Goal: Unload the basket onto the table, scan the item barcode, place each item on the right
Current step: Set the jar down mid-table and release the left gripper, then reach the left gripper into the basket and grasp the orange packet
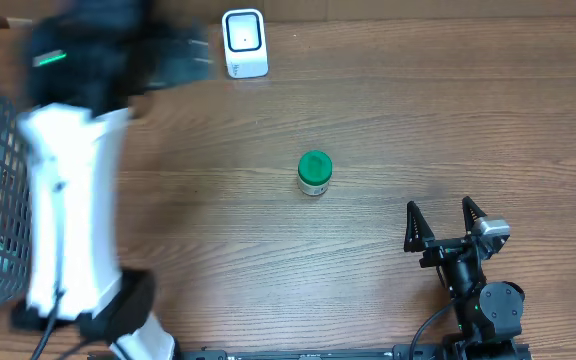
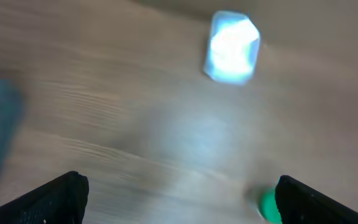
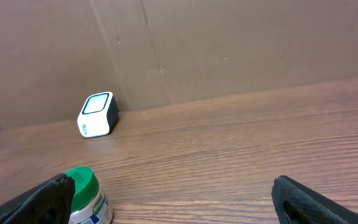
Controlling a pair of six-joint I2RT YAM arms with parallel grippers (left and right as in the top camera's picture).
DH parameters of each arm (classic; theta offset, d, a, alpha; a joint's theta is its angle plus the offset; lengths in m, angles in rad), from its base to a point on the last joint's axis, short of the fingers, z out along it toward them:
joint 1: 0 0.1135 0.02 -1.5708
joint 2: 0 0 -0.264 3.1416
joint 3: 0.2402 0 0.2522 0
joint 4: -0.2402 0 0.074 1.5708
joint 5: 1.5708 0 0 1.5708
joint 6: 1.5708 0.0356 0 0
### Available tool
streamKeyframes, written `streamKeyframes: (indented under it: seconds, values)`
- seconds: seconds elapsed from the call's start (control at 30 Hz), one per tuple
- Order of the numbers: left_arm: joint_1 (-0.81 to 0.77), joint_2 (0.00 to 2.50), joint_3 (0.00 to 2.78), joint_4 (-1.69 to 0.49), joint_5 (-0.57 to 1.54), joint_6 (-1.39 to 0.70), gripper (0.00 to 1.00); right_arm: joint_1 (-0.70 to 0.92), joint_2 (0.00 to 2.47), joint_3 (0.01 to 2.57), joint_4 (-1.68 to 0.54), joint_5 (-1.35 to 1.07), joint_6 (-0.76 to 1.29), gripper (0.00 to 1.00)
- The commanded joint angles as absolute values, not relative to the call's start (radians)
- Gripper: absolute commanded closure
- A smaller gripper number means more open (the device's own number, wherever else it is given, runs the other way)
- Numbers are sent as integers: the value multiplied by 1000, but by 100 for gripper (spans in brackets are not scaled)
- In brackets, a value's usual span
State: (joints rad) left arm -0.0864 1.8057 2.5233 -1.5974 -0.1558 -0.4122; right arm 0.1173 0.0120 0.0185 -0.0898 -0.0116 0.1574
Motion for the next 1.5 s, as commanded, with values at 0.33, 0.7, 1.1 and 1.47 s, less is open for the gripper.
streamKeyframes:
  seconds: [0.33, 0.7, 1.1, 1.47]
  values:
    - [774, 1692, 2484, -1589, -12, -416, 2, 112, 3, 8, -84, -12, 160, 0]
    - [936, 1741, 2133, -1442, 116, -165, 8, 112, 3, 8, -84, -12, 160, 0]
    - [936, 1813, 1854, -1162, 265, 198, 3, 112, 3, 8, -84, -12, 160, 0]
    - [935, 1993, 1854, -1148, 398, 319, 2, 112, 3, 8, -84, -12, 160, 0]
